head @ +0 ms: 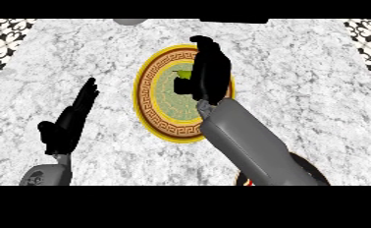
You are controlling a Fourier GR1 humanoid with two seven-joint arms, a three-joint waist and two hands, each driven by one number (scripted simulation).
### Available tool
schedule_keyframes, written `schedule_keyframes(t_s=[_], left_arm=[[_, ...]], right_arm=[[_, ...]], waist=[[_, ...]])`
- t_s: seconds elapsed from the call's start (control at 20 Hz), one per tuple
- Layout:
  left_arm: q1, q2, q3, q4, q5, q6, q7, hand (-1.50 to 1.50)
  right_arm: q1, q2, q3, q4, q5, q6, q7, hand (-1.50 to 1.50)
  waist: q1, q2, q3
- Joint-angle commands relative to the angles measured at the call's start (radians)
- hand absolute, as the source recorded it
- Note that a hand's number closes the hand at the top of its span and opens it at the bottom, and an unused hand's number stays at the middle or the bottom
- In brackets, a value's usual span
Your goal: Pick the pear from the plate and place it in the plate
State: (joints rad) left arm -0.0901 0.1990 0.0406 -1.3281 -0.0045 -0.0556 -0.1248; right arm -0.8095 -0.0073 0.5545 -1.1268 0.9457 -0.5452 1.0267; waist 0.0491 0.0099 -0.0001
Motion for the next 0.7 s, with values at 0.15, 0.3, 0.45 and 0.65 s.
schedule_keyframes(t_s=[0.15, 0.3, 0.45, 0.65], left_arm=[[-0.022, 0.008, 0.013, -0.025, 0.017, -0.009, 0.039, 0.0], [-0.011, 0.031, 0.032, -0.007, 0.026, -0.029, 0.014, 0.0], [0.01, 0.018, 0.026, -0.015, 0.02, -0.015, 0.03, 0.0], [0.062, 0.02, 0.027, -0.041, 0.018, -0.018, 0.001, 0.0]], right_arm=[[-0.018, 0.007, -0.023, 0.097, -0.082, -0.308, 0.049, -1.5], [-0.012, 0.007, -0.042, 0.03, -0.061, -0.424, 0.051, -1.5], [0.09, 0.007, -0.088, -0.028, -0.086, -0.537, -0.037, -1.5], [0.26, 0.007, -0.059, -0.19, -0.166, -0.605, -0.144, -1.5]], waist=[[-0.006, -0.003, 0.001], [-0.017, -0.007, 0.001], [-0.038, -0.008, 0.002], [-0.047, -0.011, 0.002]])
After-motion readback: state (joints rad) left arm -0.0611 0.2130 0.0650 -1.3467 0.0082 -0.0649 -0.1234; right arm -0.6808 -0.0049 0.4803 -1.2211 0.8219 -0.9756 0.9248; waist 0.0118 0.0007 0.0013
